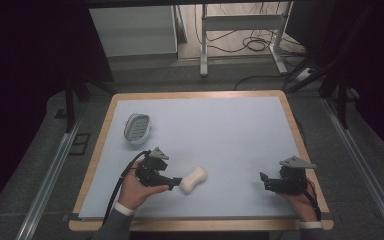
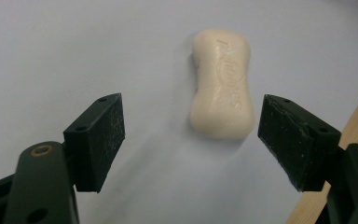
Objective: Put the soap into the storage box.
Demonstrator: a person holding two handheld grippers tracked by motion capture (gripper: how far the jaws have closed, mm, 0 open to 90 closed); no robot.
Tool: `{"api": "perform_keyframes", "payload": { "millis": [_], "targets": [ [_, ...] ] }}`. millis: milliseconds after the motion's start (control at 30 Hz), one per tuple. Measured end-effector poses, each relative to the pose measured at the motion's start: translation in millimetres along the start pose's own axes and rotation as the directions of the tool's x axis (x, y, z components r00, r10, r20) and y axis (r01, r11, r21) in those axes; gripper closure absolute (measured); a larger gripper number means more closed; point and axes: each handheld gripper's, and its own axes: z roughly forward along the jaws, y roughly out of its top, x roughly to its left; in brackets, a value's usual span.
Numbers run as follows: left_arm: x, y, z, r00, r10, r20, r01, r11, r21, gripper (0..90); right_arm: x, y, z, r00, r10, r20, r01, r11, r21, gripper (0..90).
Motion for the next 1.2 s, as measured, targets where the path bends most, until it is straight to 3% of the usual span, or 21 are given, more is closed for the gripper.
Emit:
{"api": "perform_keyframes", "payload": {
  "millis": [233, 700, 833, 1200],
  "targets": [
    [-12.1, 12.7, 9.5, 0.9991, 0.042, 0.004, -0.042, 0.9987, 0.03, 23.2, 0.0, -0.3, -0.1, 1.0, -0.002, 0.0, 0.002, 1.0, -0.004, 7.7],
    [-20.4, 21.5, 30.4, 0.9976, 0.069, 0.012, -0.069, 0.994, 0.084, 22.9, -1.1, -1.3, 0.4, 1.0, 0.0, 0.004, 0.0, 1.0, 0.004, 7.7],
    [-26.5, 25.5, 36.4, 0.9951, 0.095, 0.027, -0.097, 0.9903, 0.1, 24.5, -2.6, -1.7, 0.0, 0.9999, 0.001, 0.011, -0.001, 1.0, -0.004, 7.7],
    [-30.2, 37.6, 53.3, 0.9962, 0.087, 0.001, -0.086, 0.9815, 0.171, 29.0, -3.5, -2.2, -0.4, 0.9999, 0.004, 0.012, -0.004, 1.0, -0.004, 7.7]
  ]
}}
